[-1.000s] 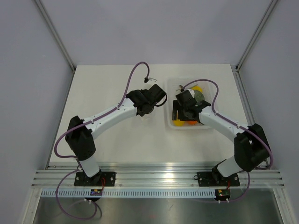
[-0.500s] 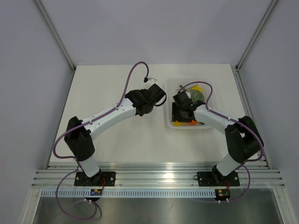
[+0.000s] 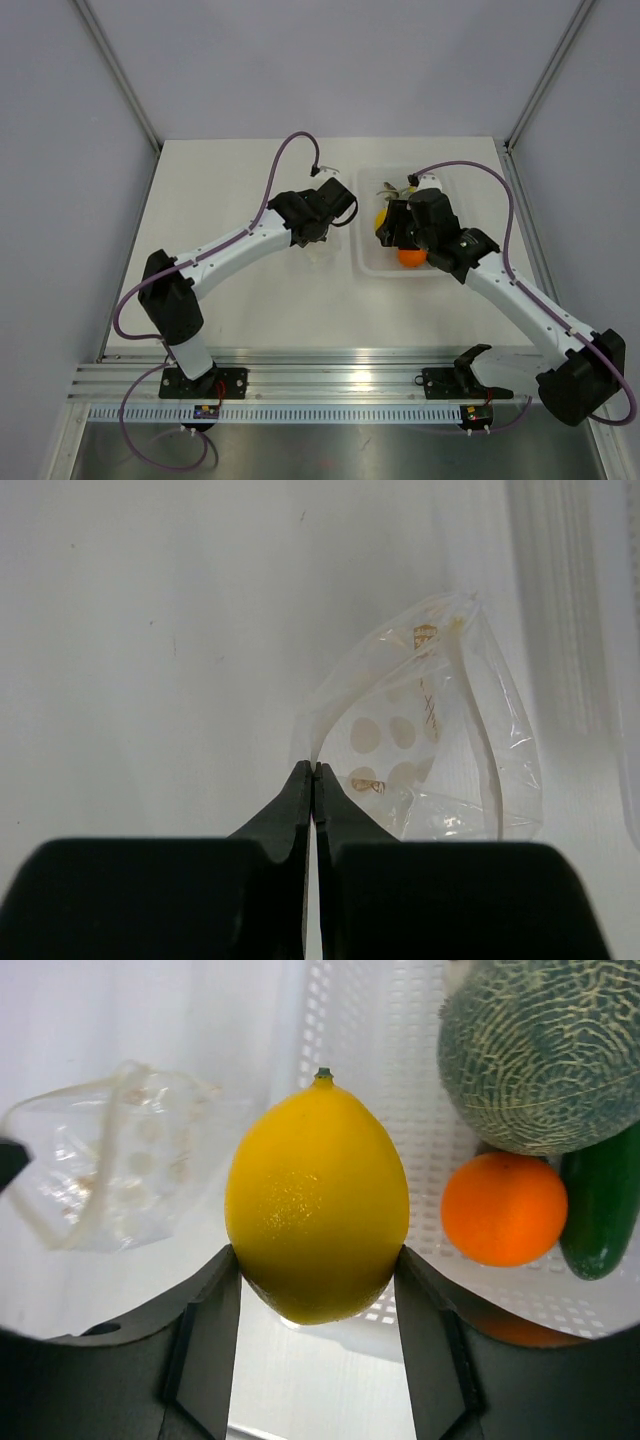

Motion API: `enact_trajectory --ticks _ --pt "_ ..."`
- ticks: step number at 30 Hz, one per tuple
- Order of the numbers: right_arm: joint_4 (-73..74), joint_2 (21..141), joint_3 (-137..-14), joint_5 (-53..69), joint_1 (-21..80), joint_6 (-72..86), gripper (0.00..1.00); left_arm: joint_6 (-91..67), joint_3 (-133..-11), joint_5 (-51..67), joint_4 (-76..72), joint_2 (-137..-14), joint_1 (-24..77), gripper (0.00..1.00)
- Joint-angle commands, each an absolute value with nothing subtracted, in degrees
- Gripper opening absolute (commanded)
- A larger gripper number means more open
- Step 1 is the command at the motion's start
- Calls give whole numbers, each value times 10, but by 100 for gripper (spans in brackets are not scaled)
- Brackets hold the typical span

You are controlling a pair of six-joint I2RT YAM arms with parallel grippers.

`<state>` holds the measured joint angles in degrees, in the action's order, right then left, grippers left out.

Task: Place the food in the zip-top bag and seal the zipper
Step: Pick up the fake fruit from the bin, then place the fake fruit in the zipper food storage bag.

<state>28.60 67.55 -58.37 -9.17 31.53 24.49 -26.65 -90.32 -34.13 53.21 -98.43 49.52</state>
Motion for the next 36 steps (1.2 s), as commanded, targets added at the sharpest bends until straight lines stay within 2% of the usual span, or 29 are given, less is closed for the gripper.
enact_trajectory --ticks 1,16,25,36 --pt "265 650 -590 -12 312 229 41 -279 -940 -319 519 -990 498 0" --pt "128 658 -604 185 316 331 39 -281 -961 -254 497 -1005 498 0" --pt "67 698 -585 209 325 374 38 -282 -940 -203 466 -969 497 0" --pt "92 729 -578 193 326 368 36 -286 -890 -119 404 -911 483 0"
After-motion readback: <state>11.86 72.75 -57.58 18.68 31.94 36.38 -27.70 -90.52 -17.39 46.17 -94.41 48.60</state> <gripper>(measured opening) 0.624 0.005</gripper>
